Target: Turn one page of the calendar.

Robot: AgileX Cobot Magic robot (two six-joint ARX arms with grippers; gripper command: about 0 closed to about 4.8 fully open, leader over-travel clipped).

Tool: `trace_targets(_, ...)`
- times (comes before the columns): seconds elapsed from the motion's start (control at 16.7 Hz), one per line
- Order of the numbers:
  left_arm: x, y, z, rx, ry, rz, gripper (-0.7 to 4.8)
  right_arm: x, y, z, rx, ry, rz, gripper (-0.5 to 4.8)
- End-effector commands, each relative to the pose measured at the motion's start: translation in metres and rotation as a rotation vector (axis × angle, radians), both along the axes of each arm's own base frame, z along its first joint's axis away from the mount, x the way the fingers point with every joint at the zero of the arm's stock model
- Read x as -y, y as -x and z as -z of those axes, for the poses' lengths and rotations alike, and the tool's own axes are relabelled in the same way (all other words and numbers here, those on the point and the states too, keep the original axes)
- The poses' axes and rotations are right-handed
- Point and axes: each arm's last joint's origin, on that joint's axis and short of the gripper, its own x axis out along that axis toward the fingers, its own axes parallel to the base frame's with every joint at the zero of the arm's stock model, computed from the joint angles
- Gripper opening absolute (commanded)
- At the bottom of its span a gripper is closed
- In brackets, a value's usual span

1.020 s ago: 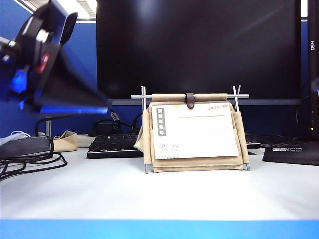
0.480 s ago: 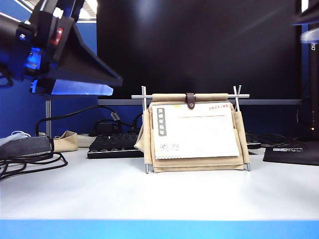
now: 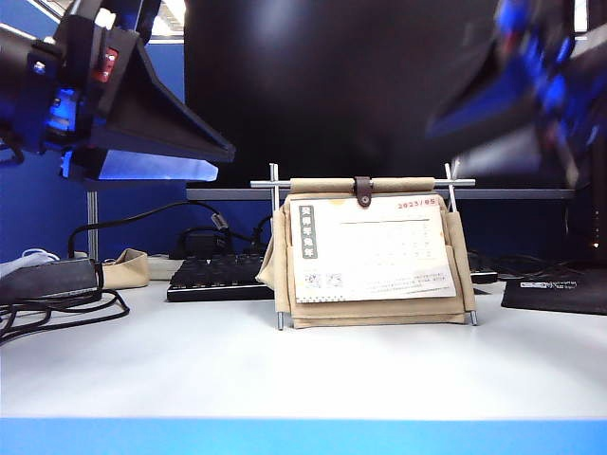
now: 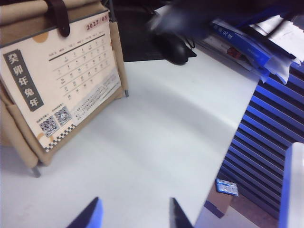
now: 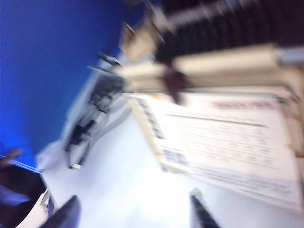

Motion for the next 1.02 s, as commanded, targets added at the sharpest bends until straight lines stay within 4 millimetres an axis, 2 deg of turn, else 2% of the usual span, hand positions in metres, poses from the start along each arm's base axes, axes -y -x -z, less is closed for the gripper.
trace_targets(0.06, 0.001, 0.001, -0.001, -0.005, 0.003, 0.021, 1.89, 0.001, -0.026, 0.028, -0.101, 0.011, 0.016, 3.67)
trace_targets(0.24, 0.000, 0.002, 0.003, -0.045, -0.018, 0.023, 1.89, 0.014, -0.036, 0.052, -0.155, 0.050, 0.063, 3.69)
trace_targets(0.54, -0.001, 0.003, 0.005, -0.068, -0.031, 0.023, 1.89, 0.030, -0.038, 0.052, -0.135, 0.027, 0.087, 3.68)
trace_targets(1.02, -0.001, 0.003, 0.005, -0.062, -0.031, 0.018, 1.89, 0.021, -0.037, 0.053, -0.147, 0.018, 0.035, 3.68)
